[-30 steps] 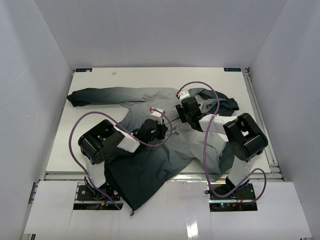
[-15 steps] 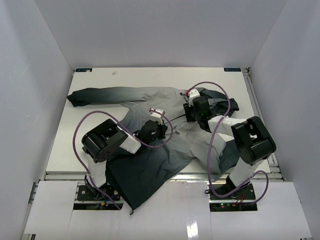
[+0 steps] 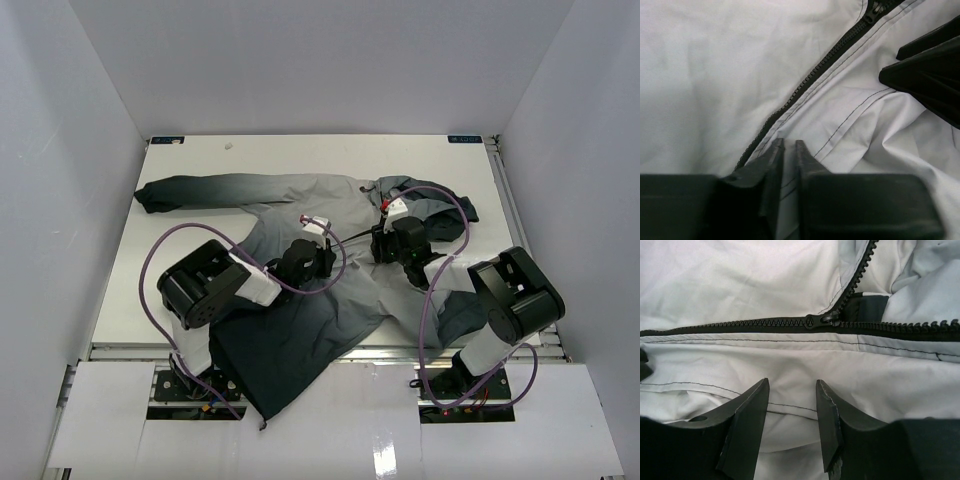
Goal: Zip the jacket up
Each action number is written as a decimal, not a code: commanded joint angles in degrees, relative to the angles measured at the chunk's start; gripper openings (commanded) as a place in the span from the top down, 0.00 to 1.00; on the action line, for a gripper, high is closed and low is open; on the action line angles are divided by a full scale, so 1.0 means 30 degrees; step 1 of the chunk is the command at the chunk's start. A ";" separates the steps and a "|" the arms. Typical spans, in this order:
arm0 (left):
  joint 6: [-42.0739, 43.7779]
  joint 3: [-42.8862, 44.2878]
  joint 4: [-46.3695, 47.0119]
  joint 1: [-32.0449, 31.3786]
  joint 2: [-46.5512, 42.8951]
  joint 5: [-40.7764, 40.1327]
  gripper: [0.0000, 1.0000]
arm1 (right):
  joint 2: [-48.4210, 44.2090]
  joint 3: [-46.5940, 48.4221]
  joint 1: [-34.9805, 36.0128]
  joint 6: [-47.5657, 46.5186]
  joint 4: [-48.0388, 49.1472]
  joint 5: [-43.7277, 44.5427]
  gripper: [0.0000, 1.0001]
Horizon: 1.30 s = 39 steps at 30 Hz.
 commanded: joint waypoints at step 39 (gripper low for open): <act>0.9413 1.0457 -1.1244 0.2662 0.4558 1.2568 0.80 | -0.2180 -0.4406 0.0132 0.2027 0.5432 -0.2598 0.49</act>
